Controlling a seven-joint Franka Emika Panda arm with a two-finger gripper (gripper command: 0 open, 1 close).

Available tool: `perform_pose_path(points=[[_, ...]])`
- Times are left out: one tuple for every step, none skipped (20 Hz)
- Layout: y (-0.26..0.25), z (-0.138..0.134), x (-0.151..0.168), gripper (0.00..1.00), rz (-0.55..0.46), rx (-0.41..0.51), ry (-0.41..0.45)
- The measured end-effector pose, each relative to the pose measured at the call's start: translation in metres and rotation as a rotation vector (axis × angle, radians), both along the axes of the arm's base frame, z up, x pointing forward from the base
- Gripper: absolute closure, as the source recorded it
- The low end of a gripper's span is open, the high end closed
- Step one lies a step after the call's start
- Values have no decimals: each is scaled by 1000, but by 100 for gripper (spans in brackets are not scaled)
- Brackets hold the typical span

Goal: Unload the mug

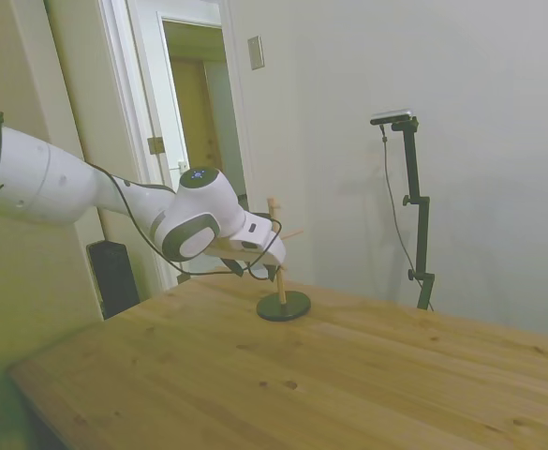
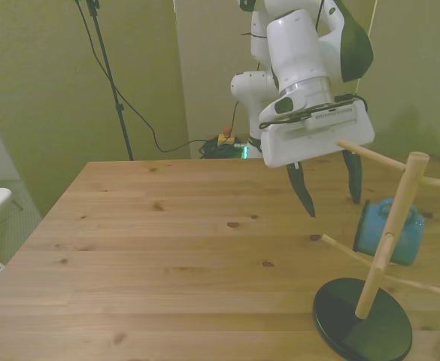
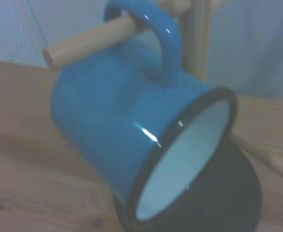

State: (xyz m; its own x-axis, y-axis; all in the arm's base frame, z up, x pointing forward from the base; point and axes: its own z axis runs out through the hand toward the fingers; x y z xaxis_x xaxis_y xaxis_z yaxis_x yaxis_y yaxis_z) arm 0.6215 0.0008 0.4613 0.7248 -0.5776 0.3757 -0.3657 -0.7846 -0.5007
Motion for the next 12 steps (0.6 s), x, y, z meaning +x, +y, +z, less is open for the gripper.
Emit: perform_pose_path(points=[[9,-8,17,0,10,15,-6],[9,-7,17,0,16,13,-10],[11,-7,18,0,32,18,-18],[15,-8,19,0,53,24,-28],[20,-9,20,0,76,30,-36],[24,-11,21,0,96,36,-44],[28,-13,21,0,110,40,-54],[28,-13,22,0,118,42,-69],[28,-13,22,0,125,44,-83],[27,-12,22,0,130,46,-96],[26,-12,22,0,136,47,-107],[26,-12,22,0,144,49,-117]])
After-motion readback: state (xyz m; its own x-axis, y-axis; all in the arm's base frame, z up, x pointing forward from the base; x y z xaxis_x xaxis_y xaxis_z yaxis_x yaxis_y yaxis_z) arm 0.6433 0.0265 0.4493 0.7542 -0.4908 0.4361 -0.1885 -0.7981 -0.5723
